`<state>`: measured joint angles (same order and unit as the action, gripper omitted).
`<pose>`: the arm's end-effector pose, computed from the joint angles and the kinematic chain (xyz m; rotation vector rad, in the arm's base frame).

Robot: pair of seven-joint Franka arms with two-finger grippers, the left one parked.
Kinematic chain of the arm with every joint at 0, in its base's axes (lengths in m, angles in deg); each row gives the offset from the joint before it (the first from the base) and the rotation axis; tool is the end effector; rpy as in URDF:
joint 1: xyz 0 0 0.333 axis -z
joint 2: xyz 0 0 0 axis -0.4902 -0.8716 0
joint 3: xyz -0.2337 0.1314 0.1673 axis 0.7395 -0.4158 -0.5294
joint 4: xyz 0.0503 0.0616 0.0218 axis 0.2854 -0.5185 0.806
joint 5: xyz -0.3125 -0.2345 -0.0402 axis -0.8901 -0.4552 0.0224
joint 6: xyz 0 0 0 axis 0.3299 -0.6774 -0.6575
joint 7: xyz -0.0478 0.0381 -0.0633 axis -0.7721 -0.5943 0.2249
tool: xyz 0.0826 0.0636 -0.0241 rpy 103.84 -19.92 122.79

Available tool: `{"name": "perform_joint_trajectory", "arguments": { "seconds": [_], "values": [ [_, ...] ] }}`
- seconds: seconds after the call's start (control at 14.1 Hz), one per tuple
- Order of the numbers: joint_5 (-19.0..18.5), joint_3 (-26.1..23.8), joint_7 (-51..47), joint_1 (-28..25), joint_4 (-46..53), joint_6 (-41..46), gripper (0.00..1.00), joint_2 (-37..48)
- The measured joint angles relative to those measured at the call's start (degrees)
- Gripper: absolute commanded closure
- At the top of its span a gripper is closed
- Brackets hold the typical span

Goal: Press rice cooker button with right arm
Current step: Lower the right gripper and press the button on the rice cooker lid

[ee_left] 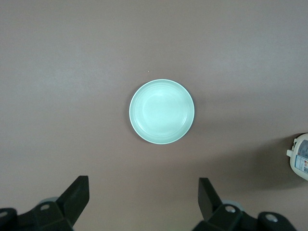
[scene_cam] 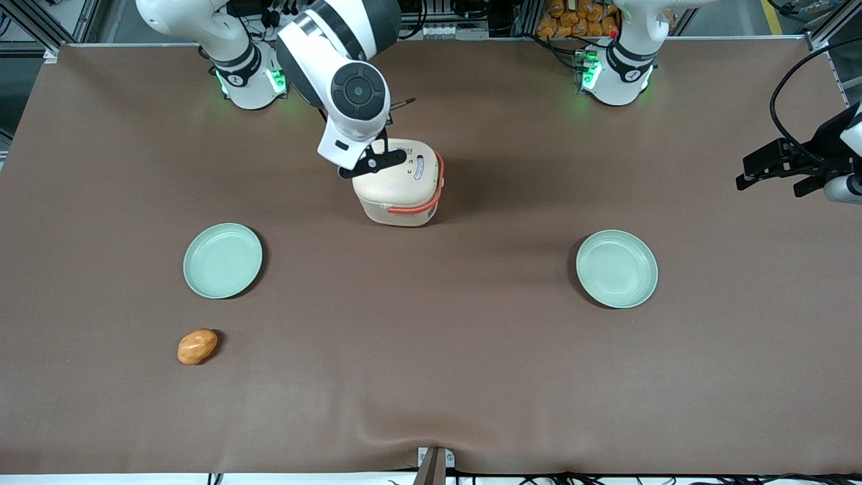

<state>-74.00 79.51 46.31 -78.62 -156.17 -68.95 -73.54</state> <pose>0.4193 0.4099 0.4267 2.9247 0.4679 -0.6985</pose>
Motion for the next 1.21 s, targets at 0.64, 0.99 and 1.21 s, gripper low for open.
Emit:
{"name": "perform_joint_trajectory", "arguments": {
  "seconds": [0.64,0.99,1.21],
  "values": [
    [0.0,0.5,0.0,0.4,-3.7,-5.0,1.00,-0.7],
    [0.0,0.5,0.0,0.4,-4.8,-6.5,1.00,-1.9],
    [0.0,0.4,0.0,0.4,-4.8,-6.8,1.00,-2.1]
  ]
}}
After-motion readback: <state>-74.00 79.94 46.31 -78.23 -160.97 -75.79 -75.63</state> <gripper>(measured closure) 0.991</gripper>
